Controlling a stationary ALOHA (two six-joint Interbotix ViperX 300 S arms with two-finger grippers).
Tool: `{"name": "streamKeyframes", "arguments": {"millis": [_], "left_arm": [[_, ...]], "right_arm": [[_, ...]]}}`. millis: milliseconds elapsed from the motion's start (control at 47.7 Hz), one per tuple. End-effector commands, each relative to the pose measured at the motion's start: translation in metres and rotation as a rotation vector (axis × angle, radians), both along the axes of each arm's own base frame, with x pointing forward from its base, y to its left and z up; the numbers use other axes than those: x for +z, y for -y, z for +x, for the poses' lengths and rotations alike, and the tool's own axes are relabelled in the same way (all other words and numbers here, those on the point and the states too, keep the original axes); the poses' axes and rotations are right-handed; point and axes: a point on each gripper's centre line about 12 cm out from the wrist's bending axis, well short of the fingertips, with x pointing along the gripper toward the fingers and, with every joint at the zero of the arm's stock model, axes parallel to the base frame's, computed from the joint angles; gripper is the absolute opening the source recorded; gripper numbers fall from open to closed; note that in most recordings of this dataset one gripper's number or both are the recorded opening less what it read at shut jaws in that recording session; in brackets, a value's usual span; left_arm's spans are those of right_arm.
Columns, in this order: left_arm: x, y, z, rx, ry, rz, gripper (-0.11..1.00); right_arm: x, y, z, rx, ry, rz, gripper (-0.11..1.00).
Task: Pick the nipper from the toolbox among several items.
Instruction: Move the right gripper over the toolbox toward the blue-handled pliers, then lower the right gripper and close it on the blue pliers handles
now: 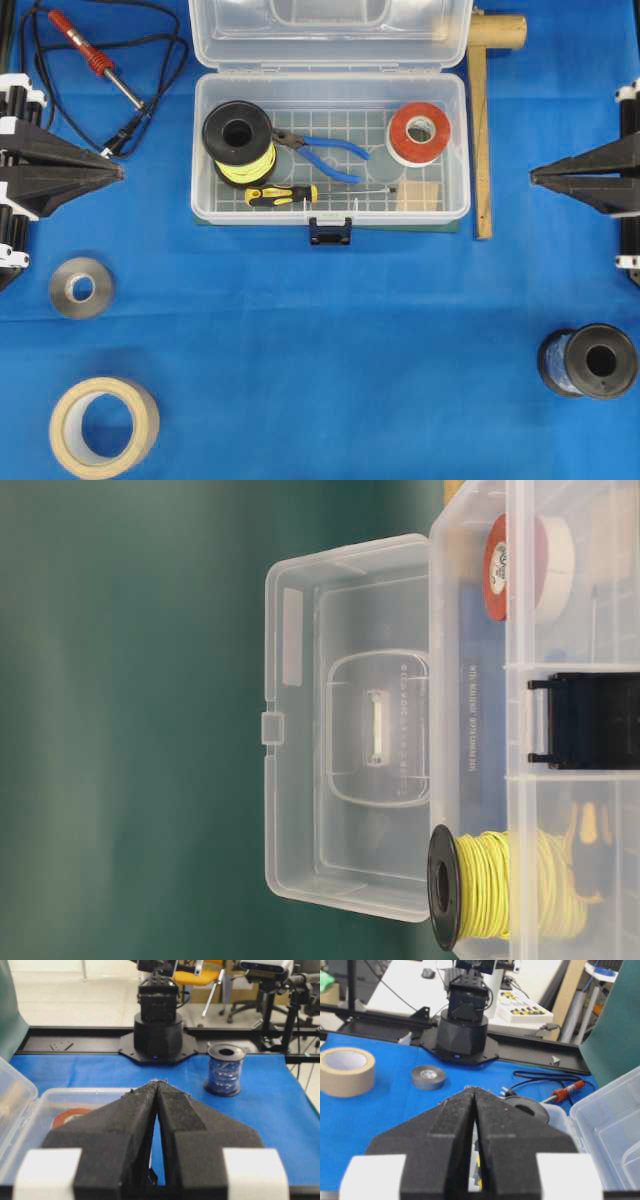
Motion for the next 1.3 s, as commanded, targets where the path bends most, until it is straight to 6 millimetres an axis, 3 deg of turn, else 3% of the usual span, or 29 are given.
{"name": "streamKeyframes", "arguments": {"millis": [0, 147, 398, 566, 650, 839, 881, 1090, 1279], "left_arm": [[0.009, -0.001, 0.002, 0.006, 0.018, -0.036, 0.02], [0.007, -0.001, 0.003, 0.006, 0.008, -0.033, 0.02], [0.006, -0.001, 0.003, 0.005, 0.003, -0.036, 0.02], [0.006, -0.001, 0.003, 0.007, 0.003, -0.033, 0.02], [0.005, -0.001, 0.003, 0.007, 0.000, -0.033, 0.02], [0.003, -0.001, 0.003, 0.007, -0.006, -0.033, 0.02], [0.002, -0.001, 0.003, 0.007, -0.008, -0.033, 0.02], [-0.001, -0.001, 0.003, 0.006, -0.017, -0.038, 0.02], [-0.002, -0.001, 0.002, 0.006, -0.017, -0.038, 0.02]], "right_arm": [[0.012, 0.000, 0.005, 0.001, 0.020, 0.009, 0.02], [0.010, 0.012, 0.028, -0.055, -0.108, 0.044, 0.02], [0.002, 0.051, 0.089, -0.184, -0.385, 0.119, 0.02], [-0.021, 0.076, 0.130, -0.235, -0.569, 0.138, 0.03], [-0.038, 0.084, 0.149, -0.243, -0.700, 0.137, 0.18], [-0.068, 0.097, 0.184, -0.250, -0.924, 0.103, 0.72], [-0.076, 0.101, 0.192, -0.254, -0.956, 0.097, 0.77], [-0.111, 0.116, 0.225, -0.260, -1.052, 0.098, 0.68], [-0.146, 0.131, 0.236, -0.278, -1.117, 0.116, 0.66]]}}
